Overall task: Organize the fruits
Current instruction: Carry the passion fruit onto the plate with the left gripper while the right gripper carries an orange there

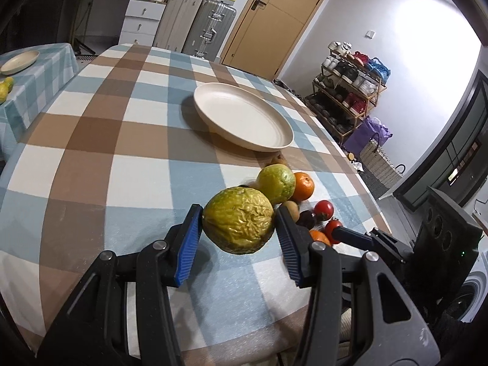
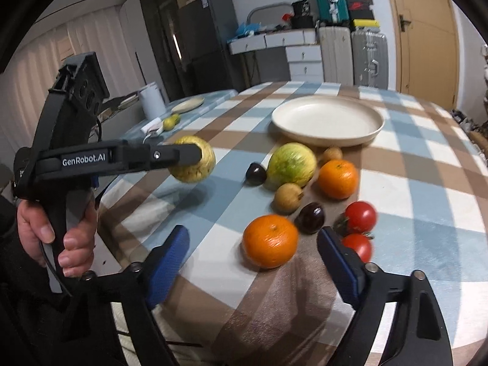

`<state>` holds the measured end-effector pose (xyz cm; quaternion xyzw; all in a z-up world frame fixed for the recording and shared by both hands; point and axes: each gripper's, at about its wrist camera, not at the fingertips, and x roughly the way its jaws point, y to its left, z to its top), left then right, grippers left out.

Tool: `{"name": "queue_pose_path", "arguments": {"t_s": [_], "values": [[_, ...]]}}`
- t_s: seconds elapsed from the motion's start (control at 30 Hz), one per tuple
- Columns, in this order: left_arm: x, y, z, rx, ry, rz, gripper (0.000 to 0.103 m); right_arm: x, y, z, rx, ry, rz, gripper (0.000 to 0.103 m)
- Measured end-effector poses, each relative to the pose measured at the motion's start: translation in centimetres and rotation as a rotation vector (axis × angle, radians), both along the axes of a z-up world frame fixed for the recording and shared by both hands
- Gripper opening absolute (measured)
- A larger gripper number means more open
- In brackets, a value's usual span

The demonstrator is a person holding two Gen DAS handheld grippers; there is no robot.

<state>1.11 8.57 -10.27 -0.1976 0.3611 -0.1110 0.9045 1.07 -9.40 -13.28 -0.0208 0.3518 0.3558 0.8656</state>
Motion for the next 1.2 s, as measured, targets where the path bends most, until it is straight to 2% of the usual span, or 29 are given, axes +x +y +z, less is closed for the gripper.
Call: {"name": "queue_pose_path", "arguments": {"t_s": [0.1,0.27,0.37,0.43,0.63,0.83,1.0,1.2], "values": [[-0.2,0.3,-0.4,0.006,0.009,0.002,0.046,0.1,0.1,-0.2,-0.008,0.002,-0.004,0.086],[-0.6,0.7,-0.4,0.007,0.009,0.012,0.046,0.8,0.7,-0.7,-0.041,0.022,-0.017,0.075],[-0.6,1.0,-0.1,0.023,0.001,0.021,0.046,0.9,1.1,-0.9,-0.051,0.034,-0.022,0.063],[-0.5,1.3,0.2,0.037,-0.005,0.026,0.046,0.9,1.1,-0.9,-0.073,0.020,-0.038,0.044],[0.4,2.4,1.5,0.042,-0.026,0.039,0.046,1.6,-0.5,-0.9,0.006,0.062,-0.069,0.042],[3.2,2.0,3.3,0.061,-0.041,0.009,0.046,2.6,-2.0,2.1,0.121,0.022,-0.049,0.042],[7.6,0.8,5.2,0.086,-0.060,-0.032,0.046,6.2,-2.9,5.5,0.201,-0.002,-0.042,0.042],[14.0,-0.2,6.9,0.093,-0.049,-0.061,0.046,12.4,-4.0,8.7,0.251,-0.005,-0.065,0.042]]}}
